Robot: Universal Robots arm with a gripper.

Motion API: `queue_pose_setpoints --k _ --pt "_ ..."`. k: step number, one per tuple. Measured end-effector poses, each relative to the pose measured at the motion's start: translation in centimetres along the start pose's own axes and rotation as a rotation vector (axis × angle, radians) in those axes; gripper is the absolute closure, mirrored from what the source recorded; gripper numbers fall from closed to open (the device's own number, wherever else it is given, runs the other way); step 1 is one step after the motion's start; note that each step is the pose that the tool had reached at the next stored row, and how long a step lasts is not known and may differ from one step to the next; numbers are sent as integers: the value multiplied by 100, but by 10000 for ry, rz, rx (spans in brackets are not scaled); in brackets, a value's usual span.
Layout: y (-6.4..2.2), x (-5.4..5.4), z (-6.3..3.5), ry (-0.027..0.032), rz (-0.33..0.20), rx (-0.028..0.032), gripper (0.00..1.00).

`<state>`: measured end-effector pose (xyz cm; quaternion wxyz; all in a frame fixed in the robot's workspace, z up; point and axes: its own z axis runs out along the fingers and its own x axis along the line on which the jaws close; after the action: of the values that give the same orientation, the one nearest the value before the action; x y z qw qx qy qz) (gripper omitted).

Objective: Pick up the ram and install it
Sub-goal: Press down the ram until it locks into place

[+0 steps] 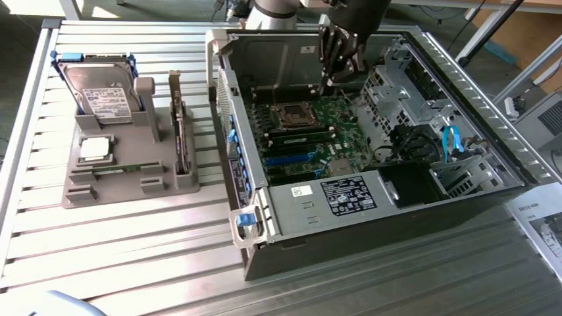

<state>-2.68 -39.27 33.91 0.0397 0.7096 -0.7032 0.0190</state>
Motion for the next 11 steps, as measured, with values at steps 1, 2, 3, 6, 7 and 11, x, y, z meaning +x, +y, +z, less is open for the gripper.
queue_pose_setpoints --k 1,2,3,6,7,11 --pt "0 0 0 0 1 0 90" --pt "0 0 0 0 1 0 90" --pt "0 0 0 -1 1 0 90" --pt "0 0 0 0 0 0 90" --pt "0 0 0 -1 1 0 90" --pt "0 0 0 0 1 0 90"
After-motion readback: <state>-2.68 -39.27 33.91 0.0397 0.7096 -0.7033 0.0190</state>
